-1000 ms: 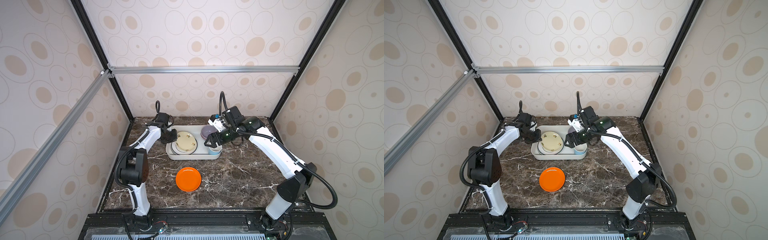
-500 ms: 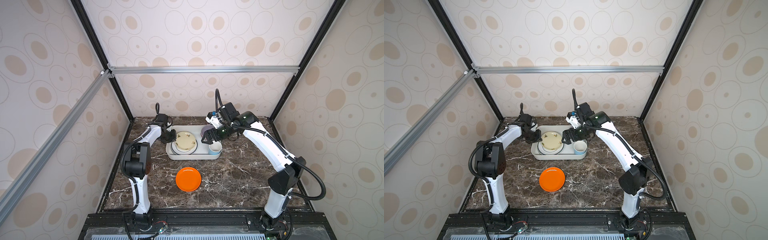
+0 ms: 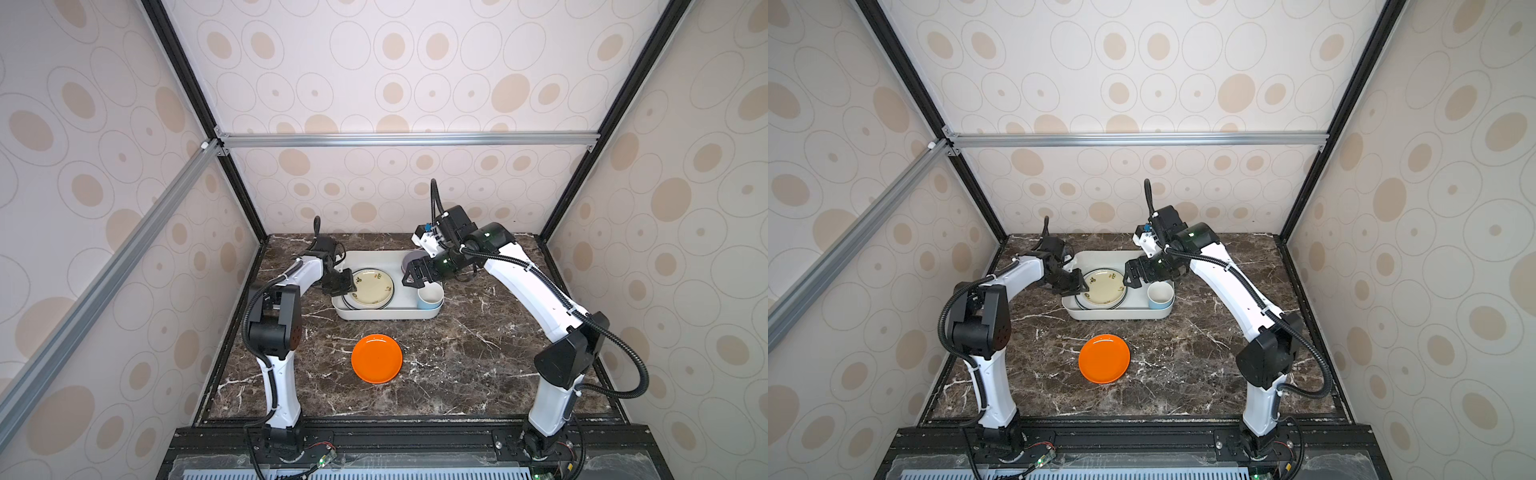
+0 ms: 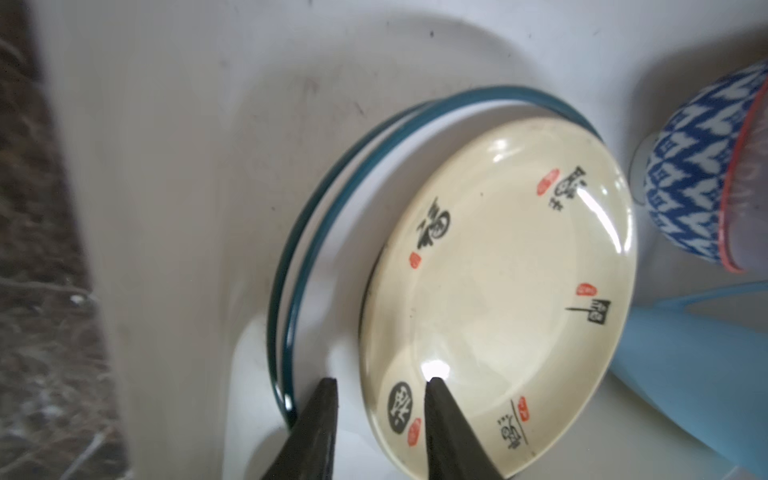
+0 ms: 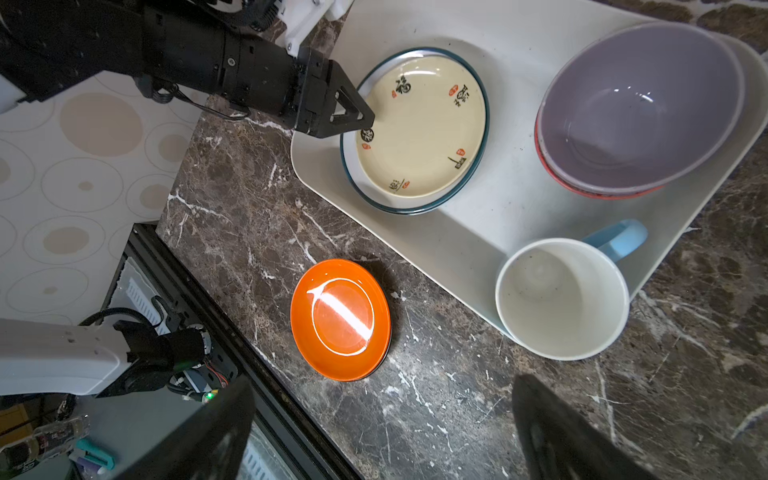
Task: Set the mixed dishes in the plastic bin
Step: 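Release the cream plate and move the left gripper to the orange plate's edge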
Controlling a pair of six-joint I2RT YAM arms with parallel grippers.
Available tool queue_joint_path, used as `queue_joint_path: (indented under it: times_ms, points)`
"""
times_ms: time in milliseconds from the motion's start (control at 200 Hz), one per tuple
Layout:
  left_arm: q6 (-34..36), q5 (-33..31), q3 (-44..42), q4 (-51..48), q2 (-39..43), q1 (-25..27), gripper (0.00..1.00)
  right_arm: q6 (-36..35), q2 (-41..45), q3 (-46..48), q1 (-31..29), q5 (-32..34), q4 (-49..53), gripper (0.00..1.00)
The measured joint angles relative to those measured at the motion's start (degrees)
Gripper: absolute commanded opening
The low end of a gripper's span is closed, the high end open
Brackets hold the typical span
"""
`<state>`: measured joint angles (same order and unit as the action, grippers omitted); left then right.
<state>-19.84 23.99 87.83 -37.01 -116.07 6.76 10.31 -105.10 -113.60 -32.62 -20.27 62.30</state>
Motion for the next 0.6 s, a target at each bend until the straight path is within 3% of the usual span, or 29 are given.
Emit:
queue_joint_path:
  times_ms: [185,375,600]
  points:
    - [-0.28,-0.35,-1.55,-0.24,6.29,-0.04,0.44,0.76,2.32,3.58,-0.26,1.03,0.00,1.00]
    - [-1.73,-0.42,-6.45,0.04,20.31,-0.04,0.47,0.83,7.82,9.03,-1.66,1.57,-0.74,1.00]
    - [-5.44,-1.20,-26.23,0.68,39.26,0.55,0.49,1.29,13.86,18.67,-5.25,1.55,-3.17,1.00]
